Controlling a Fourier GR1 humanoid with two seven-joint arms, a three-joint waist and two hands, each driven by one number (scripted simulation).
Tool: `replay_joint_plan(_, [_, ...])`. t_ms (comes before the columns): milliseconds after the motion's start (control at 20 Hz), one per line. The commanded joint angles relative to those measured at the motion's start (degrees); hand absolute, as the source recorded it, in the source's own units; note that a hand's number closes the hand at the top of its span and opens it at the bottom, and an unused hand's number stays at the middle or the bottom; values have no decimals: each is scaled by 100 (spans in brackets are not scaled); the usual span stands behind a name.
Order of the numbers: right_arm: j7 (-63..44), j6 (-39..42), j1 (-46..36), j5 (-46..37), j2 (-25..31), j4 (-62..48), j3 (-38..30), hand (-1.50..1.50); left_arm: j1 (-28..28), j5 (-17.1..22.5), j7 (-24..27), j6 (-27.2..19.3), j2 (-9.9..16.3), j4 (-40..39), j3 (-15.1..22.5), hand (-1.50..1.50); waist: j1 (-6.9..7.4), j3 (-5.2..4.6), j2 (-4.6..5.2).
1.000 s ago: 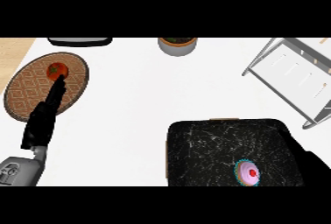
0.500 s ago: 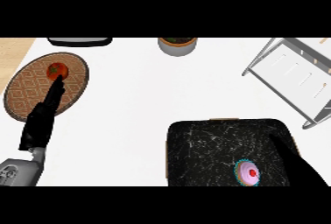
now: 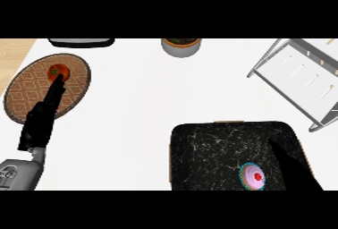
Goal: Pick the cupcake from the tray and place it in the tiered basket
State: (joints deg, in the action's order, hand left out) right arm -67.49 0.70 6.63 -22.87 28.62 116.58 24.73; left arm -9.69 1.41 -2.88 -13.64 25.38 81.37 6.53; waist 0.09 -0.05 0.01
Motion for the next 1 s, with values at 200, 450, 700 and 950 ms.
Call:
replay_joint_plan(200, [-558,353,-237,49,-467,-518,-187,-150,-224,-128,254,195,-165,-422,-186,0,-29,1,10])
replay_joint_plan(450, [-425,158,-144,-427,-1016,-957,136,-150,151,-204,36,184,-193,77,-215,0,13,4,-4])
replay_joint_plan(700, [125,847,-187,420,-881,-1472,-270,150,255,-228,13,283,-199,253,-270,0,24,4,6])
replay_joint_plan(950, [648,898,-723,-444,-857,-2014,326,150,-17,-422,-254,222,-376,210,-206,0,29,5,7])
